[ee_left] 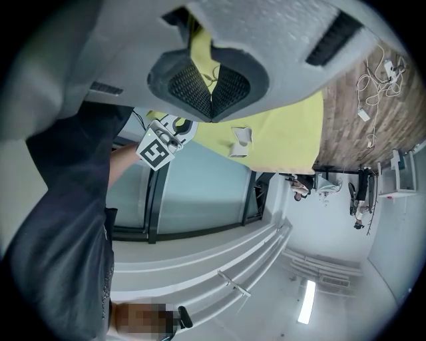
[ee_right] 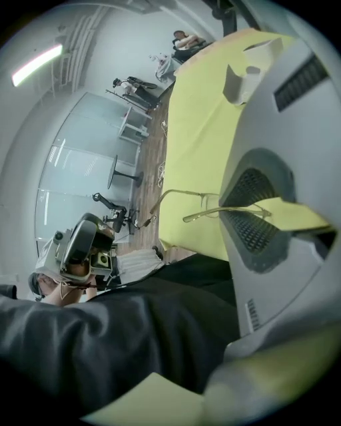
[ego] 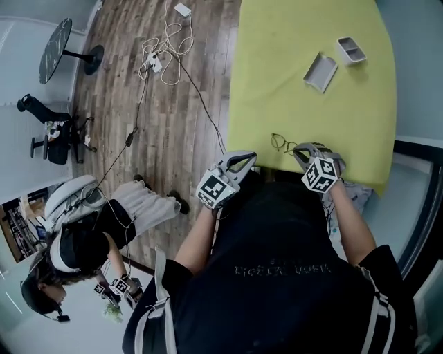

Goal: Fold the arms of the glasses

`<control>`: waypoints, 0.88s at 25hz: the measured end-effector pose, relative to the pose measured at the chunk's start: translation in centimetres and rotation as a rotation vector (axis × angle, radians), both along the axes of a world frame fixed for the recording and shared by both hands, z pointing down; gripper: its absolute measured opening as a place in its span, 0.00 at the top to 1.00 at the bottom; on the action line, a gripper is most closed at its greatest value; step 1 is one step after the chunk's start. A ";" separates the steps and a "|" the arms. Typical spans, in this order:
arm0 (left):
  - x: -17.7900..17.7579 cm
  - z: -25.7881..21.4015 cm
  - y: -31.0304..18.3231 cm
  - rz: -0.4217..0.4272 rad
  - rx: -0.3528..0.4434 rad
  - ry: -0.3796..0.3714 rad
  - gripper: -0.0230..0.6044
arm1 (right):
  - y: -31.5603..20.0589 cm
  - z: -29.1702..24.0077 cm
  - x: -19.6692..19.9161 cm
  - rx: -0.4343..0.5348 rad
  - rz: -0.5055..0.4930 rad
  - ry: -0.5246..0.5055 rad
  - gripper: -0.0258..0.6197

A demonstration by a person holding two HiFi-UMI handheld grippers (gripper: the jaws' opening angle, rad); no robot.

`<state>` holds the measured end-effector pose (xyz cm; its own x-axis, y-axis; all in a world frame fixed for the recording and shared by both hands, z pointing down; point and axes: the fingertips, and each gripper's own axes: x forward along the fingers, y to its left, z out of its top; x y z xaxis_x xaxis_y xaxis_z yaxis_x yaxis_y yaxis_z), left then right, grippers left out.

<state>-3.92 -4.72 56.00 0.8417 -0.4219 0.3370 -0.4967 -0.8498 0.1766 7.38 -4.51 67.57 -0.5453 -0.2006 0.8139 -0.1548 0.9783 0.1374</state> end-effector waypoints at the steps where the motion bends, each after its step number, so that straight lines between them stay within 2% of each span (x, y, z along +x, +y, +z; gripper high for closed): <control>1: -0.1 0.1 0.0 -0.003 -0.003 -0.002 0.93 | -0.3 0.2 -0.4 -0.007 0.000 -0.007 0.90; 11: -0.8 0.5 -0.2 -0.021 -0.027 -0.038 0.93 | -0.7 3.7 -3.4 -0.110 -0.063 0.039 0.90; 22: -0.9 0.6 -0.4 -0.034 -0.032 -0.040 0.93 | -1.0 6.6 -4.2 -0.152 -0.087 0.075 0.90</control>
